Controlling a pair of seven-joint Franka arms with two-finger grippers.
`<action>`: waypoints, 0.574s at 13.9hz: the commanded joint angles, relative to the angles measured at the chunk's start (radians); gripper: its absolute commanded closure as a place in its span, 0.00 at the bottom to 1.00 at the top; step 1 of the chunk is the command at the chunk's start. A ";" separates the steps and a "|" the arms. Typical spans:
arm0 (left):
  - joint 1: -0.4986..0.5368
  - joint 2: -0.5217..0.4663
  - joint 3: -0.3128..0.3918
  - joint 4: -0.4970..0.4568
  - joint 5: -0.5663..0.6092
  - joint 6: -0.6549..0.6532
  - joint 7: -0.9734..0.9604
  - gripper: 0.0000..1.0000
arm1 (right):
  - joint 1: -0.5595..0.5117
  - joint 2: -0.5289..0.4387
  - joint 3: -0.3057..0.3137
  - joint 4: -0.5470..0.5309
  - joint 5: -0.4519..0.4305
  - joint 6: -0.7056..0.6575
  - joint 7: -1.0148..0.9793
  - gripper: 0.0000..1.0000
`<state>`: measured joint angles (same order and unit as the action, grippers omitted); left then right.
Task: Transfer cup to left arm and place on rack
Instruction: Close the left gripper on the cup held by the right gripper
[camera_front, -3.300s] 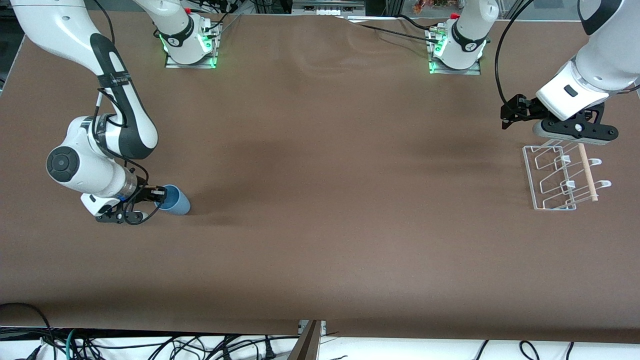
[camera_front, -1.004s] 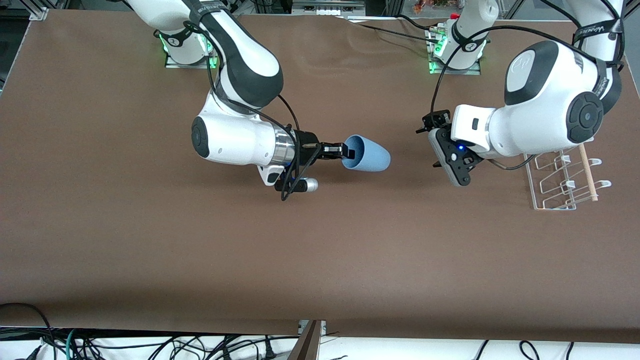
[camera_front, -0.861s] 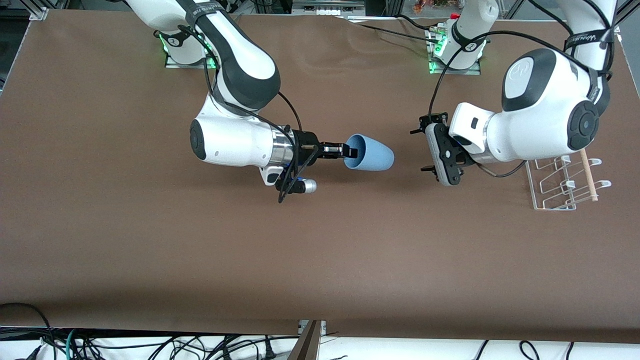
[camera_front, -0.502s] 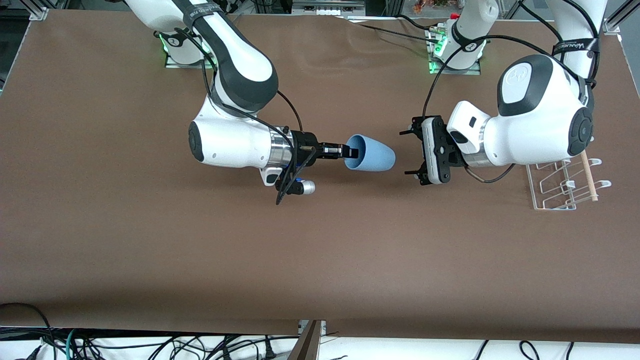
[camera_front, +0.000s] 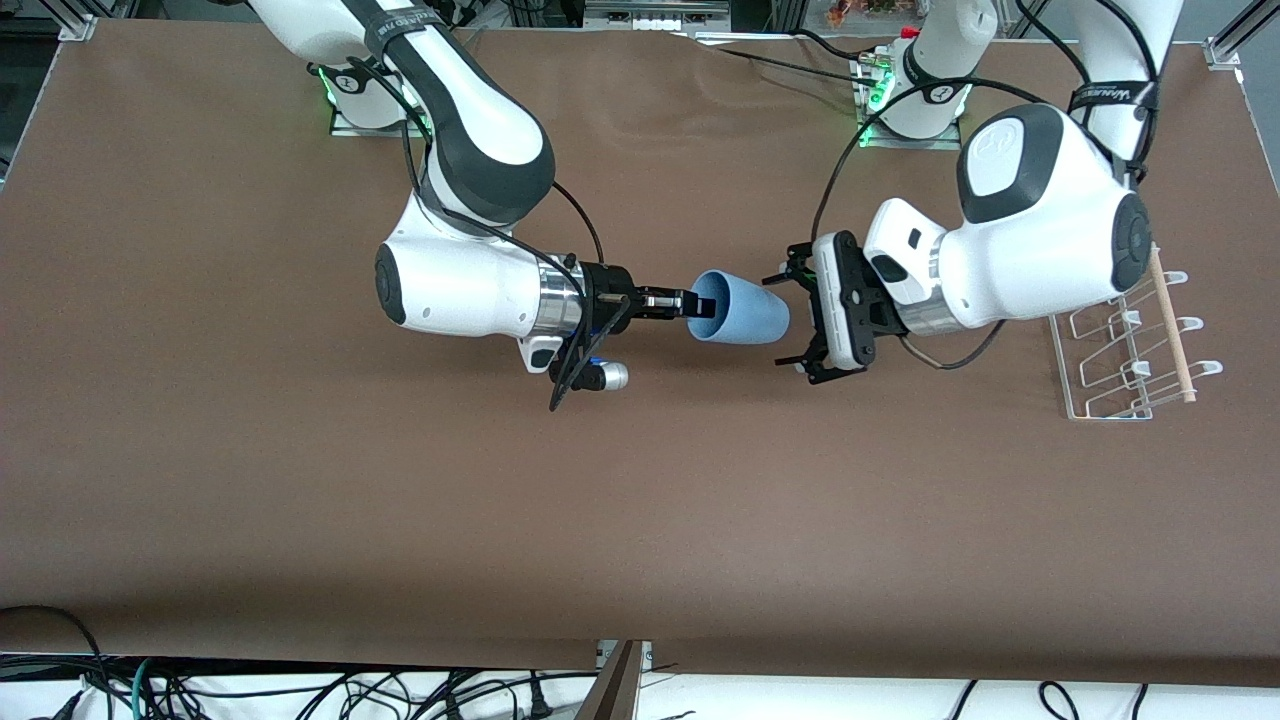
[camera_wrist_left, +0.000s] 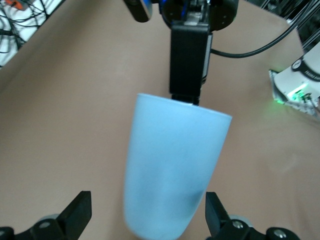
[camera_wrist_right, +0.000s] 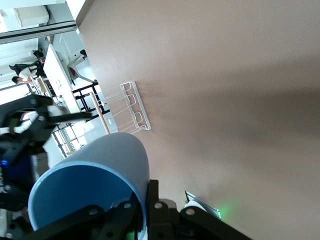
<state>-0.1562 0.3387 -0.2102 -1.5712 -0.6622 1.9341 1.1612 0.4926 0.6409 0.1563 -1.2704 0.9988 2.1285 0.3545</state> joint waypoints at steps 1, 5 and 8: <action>-0.025 -0.003 -0.003 -0.029 -0.037 0.040 0.028 0.00 | -0.006 0.019 0.009 0.034 0.020 -0.007 0.006 1.00; -0.036 -0.003 -0.005 -0.036 -0.036 0.065 0.048 0.50 | -0.009 0.019 0.009 0.034 0.020 -0.009 0.006 1.00; -0.031 -0.001 -0.005 -0.036 -0.036 0.051 0.048 0.84 | -0.011 0.019 0.009 0.034 0.020 -0.012 0.006 1.00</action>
<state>-0.1927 0.3447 -0.2139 -1.5941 -0.6702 1.9795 1.1912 0.4892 0.6424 0.1559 -1.2702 1.0010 2.1233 0.3544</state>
